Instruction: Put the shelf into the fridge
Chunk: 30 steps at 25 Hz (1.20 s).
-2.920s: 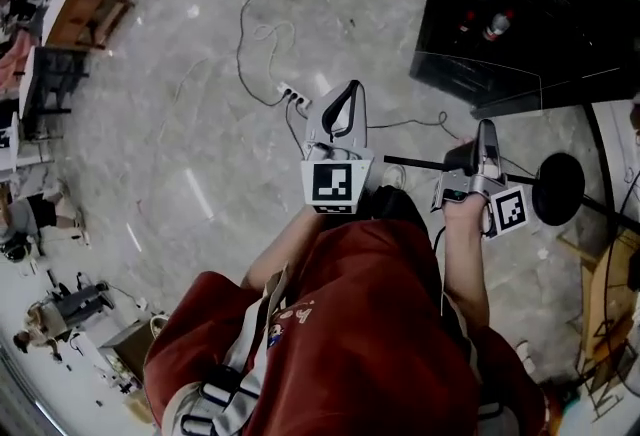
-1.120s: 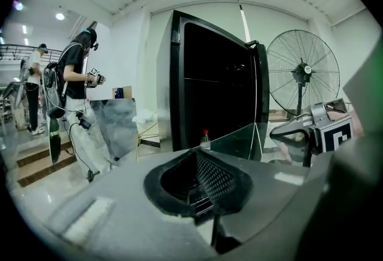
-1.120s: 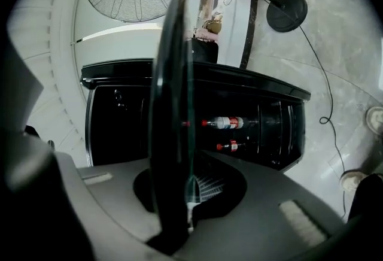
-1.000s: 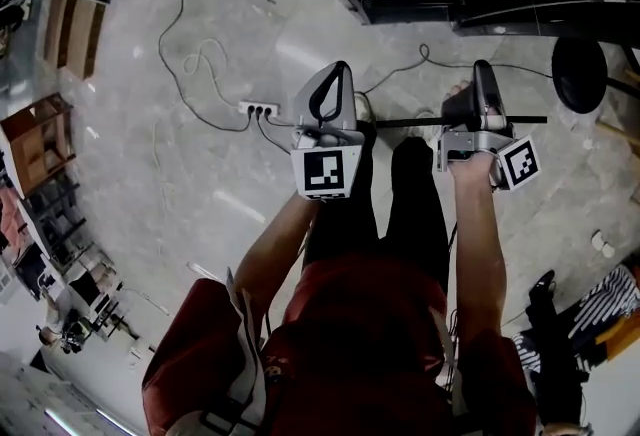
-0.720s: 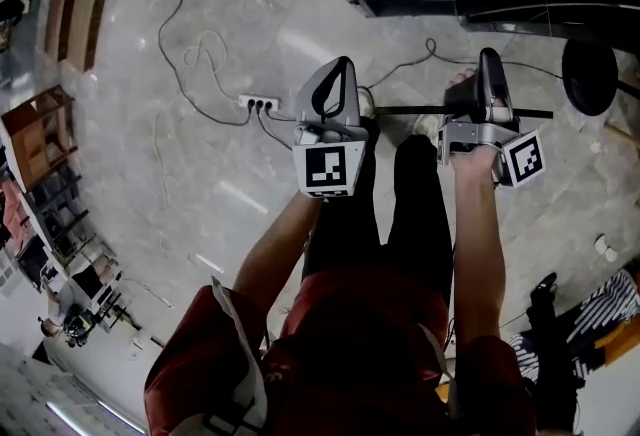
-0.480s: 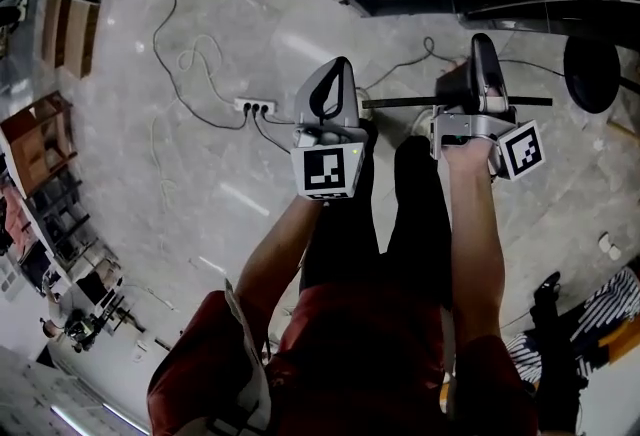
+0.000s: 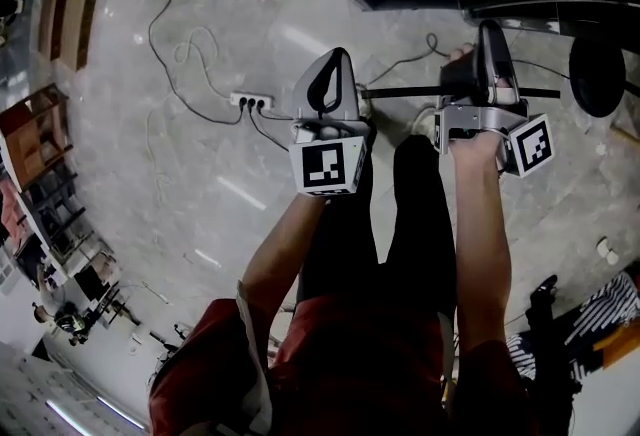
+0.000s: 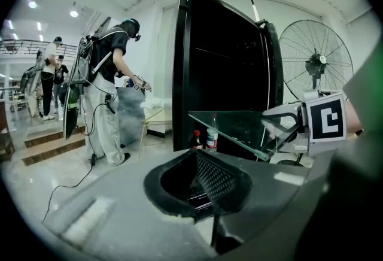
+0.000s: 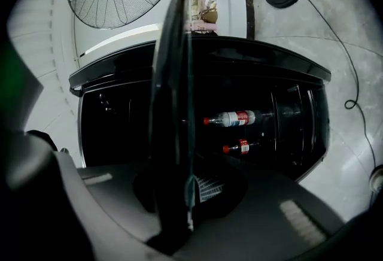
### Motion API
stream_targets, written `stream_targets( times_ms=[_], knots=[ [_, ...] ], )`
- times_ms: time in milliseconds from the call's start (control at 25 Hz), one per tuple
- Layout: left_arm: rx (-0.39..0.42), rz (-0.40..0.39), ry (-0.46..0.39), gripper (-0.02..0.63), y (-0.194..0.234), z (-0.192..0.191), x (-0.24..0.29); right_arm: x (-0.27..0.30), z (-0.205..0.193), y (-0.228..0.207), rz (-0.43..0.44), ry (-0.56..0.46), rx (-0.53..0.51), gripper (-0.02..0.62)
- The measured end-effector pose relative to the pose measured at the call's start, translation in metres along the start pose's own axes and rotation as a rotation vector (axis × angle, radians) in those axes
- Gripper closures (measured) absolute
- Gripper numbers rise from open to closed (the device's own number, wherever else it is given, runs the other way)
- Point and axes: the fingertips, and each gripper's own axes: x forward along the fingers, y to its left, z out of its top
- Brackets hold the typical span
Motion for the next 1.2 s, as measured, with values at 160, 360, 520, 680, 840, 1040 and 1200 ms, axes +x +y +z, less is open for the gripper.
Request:
stream_targets(
  times_ms=[160, 360, 520, 680, 840, 1040, 1200],
  knots=[
    [0.004, 0.005, 0.008, 0.600, 0.004, -0.005, -0.002, 0.003, 0.002, -0.004, -0.002, -0.011, 0.015, 0.586],
    [0.010, 0.010, 0.017, 0.600, 0.007, -0.011, -0.003, 0.009, 0.002, -0.002, 0.007, -0.015, 0.023, 0.586],
    [0.003, 0.003, 0.032, 0.600, 0.006, -0.014, -0.002, 0.019, 0.000, -0.001, 0.011, -0.001, 0.003, 0.586],
    [0.017, -0.010, 0.020, 0.600, 0.001, -0.012, -0.002, 0.027, 0.001, -0.002, 0.005, -0.013, 0.020, 0.586],
    [0.016, -0.022, 0.021, 0.600, -0.004, -0.010, -0.005, 0.030, 0.002, 0.001, -0.002, -0.020, 0.016, 0.586],
    [0.015, -0.025, 0.030, 0.600, -0.007, -0.014, -0.004, 0.027, -0.001, 0.005, -0.004, -0.013, -0.010, 0.586],
    [0.014, -0.031, 0.032, 0.600, -0.010, -0.015, 0.001, 0.025, 0.000, 0.002, -0.012, -0.023, -0.010, 0.586]
  ],
)
